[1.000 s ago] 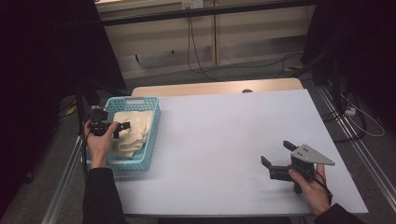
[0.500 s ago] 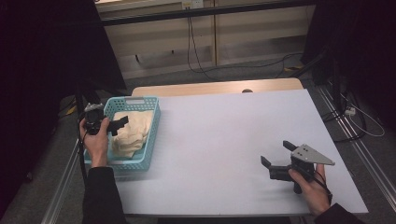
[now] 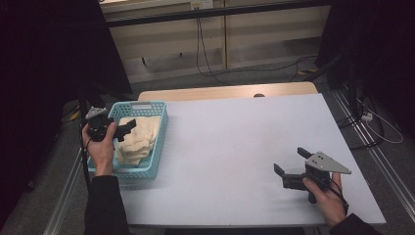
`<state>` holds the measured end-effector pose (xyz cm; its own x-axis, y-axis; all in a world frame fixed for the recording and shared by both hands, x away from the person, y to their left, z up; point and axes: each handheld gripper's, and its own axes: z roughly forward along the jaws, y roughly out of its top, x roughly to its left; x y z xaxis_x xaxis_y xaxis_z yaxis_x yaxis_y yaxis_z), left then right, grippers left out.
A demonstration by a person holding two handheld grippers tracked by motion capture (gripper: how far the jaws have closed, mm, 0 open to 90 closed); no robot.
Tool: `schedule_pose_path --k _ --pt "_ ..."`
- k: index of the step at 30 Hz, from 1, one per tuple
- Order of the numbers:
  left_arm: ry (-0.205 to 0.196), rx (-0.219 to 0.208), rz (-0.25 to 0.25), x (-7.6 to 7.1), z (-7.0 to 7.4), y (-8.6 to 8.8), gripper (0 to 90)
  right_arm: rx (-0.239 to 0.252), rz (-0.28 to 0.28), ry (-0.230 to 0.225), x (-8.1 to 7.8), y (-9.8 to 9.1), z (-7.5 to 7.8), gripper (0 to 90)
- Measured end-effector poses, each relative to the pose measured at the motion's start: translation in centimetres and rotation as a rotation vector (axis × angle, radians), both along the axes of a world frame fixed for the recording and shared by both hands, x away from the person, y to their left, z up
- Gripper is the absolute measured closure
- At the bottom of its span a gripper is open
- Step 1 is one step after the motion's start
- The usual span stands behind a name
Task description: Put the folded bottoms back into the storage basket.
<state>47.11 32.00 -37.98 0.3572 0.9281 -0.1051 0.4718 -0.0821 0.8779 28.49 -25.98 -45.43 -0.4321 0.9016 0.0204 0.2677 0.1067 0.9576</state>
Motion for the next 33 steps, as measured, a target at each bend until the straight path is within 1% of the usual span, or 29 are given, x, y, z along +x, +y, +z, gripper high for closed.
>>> schedule_pose_path --k 1,3,4,6,7,9,12,14,15,16,17,18,19,20,21,23,25,27,28,31,32,33 --pt "-0.015 0.002 0.0 -0.2 0.1 -0.1 4.6 0.001 -0.002 -0.001 0.0 0.0 0.0 0.9" --pt "-0.043 -0.012 -0.005 -0.4 0.4 -0.2 4.6 0.0 0.0 -0.003 0.0 0.0 0.0 0.9" --pt "-0.057 -0.043 -0.008 -0.6 0.7 -0.3 4.6 -0.002 -0.001 -0.003 -0.1 0.0 0.0 0.9" --pt "-0.063 -0.041 -0.014 -0.8 0.9 -0.4 4.6 -0.003 -0.001 -0.004 -0.1 0.0 0.0 0.9" --pt "-0.058 -0.034 -0.017 -0.9 1.0 -0.5 4.6 -0.001 -0.004 -0.004 -0.1 0.0 0.0 0.9" --pt "-0.065 -0.016 -0.015 -1.1 1.2 -0.8 4.6 -0.002 -0.003 -0.004 0.0 0.0 0.0 0.9" --pt "-0.049 0.015 -0.018 -1.6 1.3 -1.4 4.7 -0.003 -0.004 -0.005 0.0 0.0 0.0 0.9" --pt "-0.049 0.02 -0.02 -1.8 1.3 -1.6 4.7 -0.003 -0.005 -0.004 0.0 0.0 0.0 0.9" --pt "-0.049 0.035 -0.023 -1.9 1.4 -1.8 4.7 -0.003 -0.005 -0.004 0.0 0.0 0.0 0.9" --pt "-0.052 0.038 -0.023 -2.0 1.3 -2.0 4.7 -0.003 -0.003 -0.004 0.0 0.0 0.0 0.9" --pt "-0.053 0.025 -0.032 -2.2 1.3 -2.2 4.7 -0.002 -0.003 -0.003 0.0 0.0 0.0 0.9" --pt "-0.05 0.016 -0.063 -2.3 1.4 -2.7 5.0 -0.002 -0.003 -0.003 0.0 0.0 0.0 0.9" --pt "-0.05 0.016 -0.063 -2.3 1.4 -2.7 5.5 -0.002 -0.003 -0.003 0.0 0.0 0.0 0.9" --pt "-0.056 0.007 -0.067 -2.5 1.4 -2.9 5.5 -0.002 -0.003 -0.004 0.0 0.0 0.0 0.9" --pt "-0.056 0.004 -0.081 -2.6 1.4 -3.2 5.8 -0.003 -0.003 -0.002 0.0 0.0 0.0 0.9" --pt "-0.059 0.003 -0.108 -2.8 1.4 -3.9 5.8 -0.002 -0.003 -0.004 0.0 0.0 0.0 0.9" --pt "-0.06 0.009 -0.108 -2.9 1.5 -4.1 5.8 -0.003 -0.003 -0.004 0.0 0.0 0.0 0.9" --pt "-0.077 0.016 -0.1 -3.2 1.7 -4.4 5.8 -0.002 -0.003 -0.005 0.0 0.0 0.0 0.9" --pt "-0.082 0.012 -0.099 -3.3 1.8 -4.7 5.8 -0.002 -0.002 -0.004 0.0 0.0 0.0 0.9" --pt "-0.096 0.022 -0.13 -3.8 2.0 -5.6 5.8 -0.001 -0.003 -0.005 -0.1 0.0 0.1 0.9" --pt "-0.094 0.02 -0.144 -3.9 2.0 -5.9 5.9 -0.003 -0.002 -0.005 -0.1 0.0 0.1 0.9" --pt "-0.095 0.024 -0.145 -4.0 1.9 -6.1 6.1 -0.002 -0.001 -0.005 -0.1 0.0 0.1 0.9"
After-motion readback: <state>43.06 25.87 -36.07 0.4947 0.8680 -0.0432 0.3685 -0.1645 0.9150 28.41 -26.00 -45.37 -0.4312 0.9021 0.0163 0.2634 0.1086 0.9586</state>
